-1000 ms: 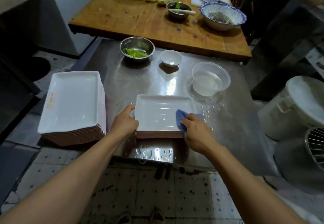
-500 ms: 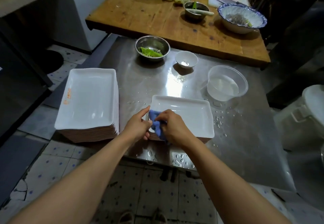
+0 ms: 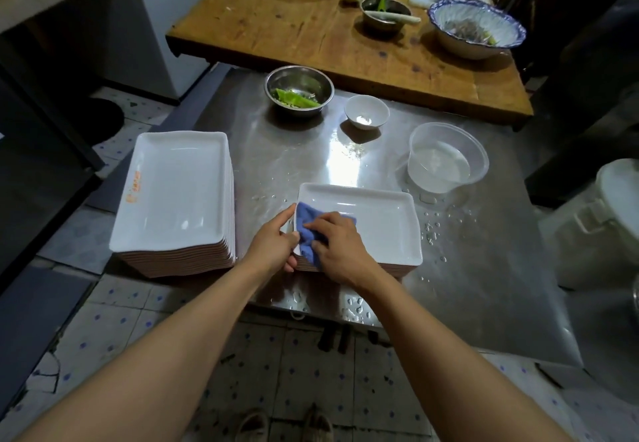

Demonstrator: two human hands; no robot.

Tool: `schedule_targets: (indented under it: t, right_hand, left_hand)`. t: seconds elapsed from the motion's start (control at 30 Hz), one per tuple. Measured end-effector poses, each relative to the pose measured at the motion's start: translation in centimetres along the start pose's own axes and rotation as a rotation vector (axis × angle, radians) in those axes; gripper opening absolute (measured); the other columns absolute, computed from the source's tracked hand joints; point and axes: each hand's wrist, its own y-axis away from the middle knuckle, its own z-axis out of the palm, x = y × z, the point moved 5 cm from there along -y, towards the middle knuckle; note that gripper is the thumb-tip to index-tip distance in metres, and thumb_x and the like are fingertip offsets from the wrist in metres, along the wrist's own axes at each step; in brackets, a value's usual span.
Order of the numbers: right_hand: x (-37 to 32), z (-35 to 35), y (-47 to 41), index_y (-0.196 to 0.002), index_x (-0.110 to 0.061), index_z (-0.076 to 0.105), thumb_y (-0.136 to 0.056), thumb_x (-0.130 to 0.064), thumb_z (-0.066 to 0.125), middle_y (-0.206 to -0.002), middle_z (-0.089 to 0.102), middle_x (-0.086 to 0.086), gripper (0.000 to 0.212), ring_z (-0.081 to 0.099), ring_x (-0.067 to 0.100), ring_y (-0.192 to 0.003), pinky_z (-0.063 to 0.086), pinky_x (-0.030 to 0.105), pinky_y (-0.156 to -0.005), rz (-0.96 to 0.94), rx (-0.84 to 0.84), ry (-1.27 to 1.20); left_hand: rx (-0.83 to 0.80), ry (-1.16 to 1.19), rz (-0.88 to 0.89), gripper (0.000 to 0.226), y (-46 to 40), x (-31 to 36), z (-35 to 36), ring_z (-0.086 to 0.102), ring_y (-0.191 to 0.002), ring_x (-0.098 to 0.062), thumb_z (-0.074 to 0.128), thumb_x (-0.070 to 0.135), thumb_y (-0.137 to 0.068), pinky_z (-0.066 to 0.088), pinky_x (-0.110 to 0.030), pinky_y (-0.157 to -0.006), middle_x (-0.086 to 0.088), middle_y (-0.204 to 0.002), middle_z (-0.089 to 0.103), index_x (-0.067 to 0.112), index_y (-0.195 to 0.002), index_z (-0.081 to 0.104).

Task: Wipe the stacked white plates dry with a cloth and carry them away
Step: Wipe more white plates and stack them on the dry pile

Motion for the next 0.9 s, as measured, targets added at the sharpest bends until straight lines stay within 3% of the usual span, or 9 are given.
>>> schedule_targets:
  t: [0.17, 0.3, 0.47, 0.53, 0.63, 0.73, 0.83, 0.9]
  right_hand:
    - [1.1, -1.3, 3.1, -0.117, -0.015, 0.06, -0.089, -0.016, 0.05, -0.128, 0.048, 0.006, 0.029, 0.042, 0.024, -0.116, 0.037, 0.037, -0.097, -0.036, -0.037, 0.094]
    - [4.1, -3.8, 4.8, -0.111, -0.015, 0.058, -0.087, -0.016, 0.047, -0.128, 0.048, 0.005, 0.026, 0.042, 0.025, -0.115, 0.037, 0.035, -0.091, 0.073, 0.024, 0.194]
    - [7.1, -6.1, 7.5, -0.113, -0.022, 0.053, -0.092, -0.015, 0.046, -0.121, 0.05, -0.003, 0.024, 0.042, 0.022, -0.116, 0.025, 0.034, -0.085, 0.102, 0.115, 0.474]
    - [7.7, -6.7, 8.1, -0.118, -0.022, 0.051, -0.088, -0.01, 0.049, -0.123, 0.05, -0.002, 0.032, 0.041, 0.022, -0.115, 0.03, 0.035, -0.089, 0.102, 0.088, 0.533]
    - [7.7, -7.2, 8.3, -0.116, -0.017, 0.052, -0.087, -0.005, 0.05, -0.122, 0.051, 0.002, 0.032, 0.042, 0.023, -0.111, 0.038, 0.034, -0.09, 0.088, 0.076, 0.584]
    - [7.9, -8.3, 8.6, -0.1, -0.009, 0.06, -0.082, 0.004, 0.051, -0.108, 0.056, 0.008, 0.024, 0.048, 0.026, -0.104, 0.043, 0.037, -0.085, 0.154, 0.148, 0.433]
    - [8.9, -10.3, 9.6, -0.079, -0.002, 0.062, -0.075, 0.013, 0.05, -0.08, 0.064, 0.016, 0.02, 0.063, 0.032, -0.08, 0.053, 0.044, -0.07, 0.261, 0.27, 0.008]
    - [9.1, -11.3, 10.5, -0.073, 0.001, 0.06, -0.071, 0.015, 0.045, -0.06, 0.061, 0.008, 0.021, 0.065, 0.016, -0.055, 0.055, 0.031, -0.055, 0.306, 0.354, -0.242]
  left_hand:
    - [0.036, -0.13, 0.028, 0.063, 0.0, 0.4, 0.2, 0.054, -0.039, -0.014, 0.041, 0.002, -0.091, 0.043, -0.024, -0.04, -0.01, -0.086, 0.058, 0.038, -0.142, 0.035]
    - [0.094, -0.276, 0.079, 0.061, 0.2, 0.7, 0.4, 0.056, -0.049, -0.016, 0.041, 0.005, -0.089, 0.041, -0.02, -0.042, 0.0, -0.075, 0.057, 0.04, -0.138, 0.038]
    - [0.139, -0.36, 0.107, 0.059, 0.2, 0.9, 0.6, 0.06, -0.076, -0.033, 0.04, 0.005, -0.083, 0.05, -0.035, -0.066, -0.014, -0.1, 0.065, 0.038, -0.132, 0.043]
    - [0.151, -0.418, 0.122, 0.057, 0.2, 1.1, 0.7, 0.061, -0.088, -0.04, 0.04, 0.006, -0.082, 0.054, -0.045, -0.076, -0.017, -0.105, 0.065, 0.035, -0.131, 0.044]
    - [0.144, -0.449, 0.119, 0.057, 0.4, 1.5, 0.7, 0.06, -0.096, -0.043, 0.039, 0.005, -0.082, 0.053, -0.049, -0.082, -0.018, -0.111, 0.063, 0.032, -0.133, 0.044]
    - [0.221, -0.638, 0.133, 0.05, 1.2, 2.3, 0.7, 0.055, -0.107, -0.038, 0.041, 0.009, -0.085, 0.047, -0.043, -0.089, -0.015, -0.126, 0.055, 0.023, -0.133, 0.043]
    - [0.391, -0.894, 0.242, 0.042, 3.5, 4.0, 1.6, 0.048, -0.11, -0.034, 0.052, 0.025, -0.088, 0.043, -0.043, -0.086, -0.015, -0.126, 0.046, 0.017, -0.129, 0.043]
    - [0.362, -0.996, 0.433, 0.048, 5.1, 5.3, 3.7, 0.043, -0.109, -0.027, 0.059, 0.034, -0.087, 0.041, -0.04, -0.084, -0.01, -0.119, 0.046, 0.017, -0.131, 0.048]
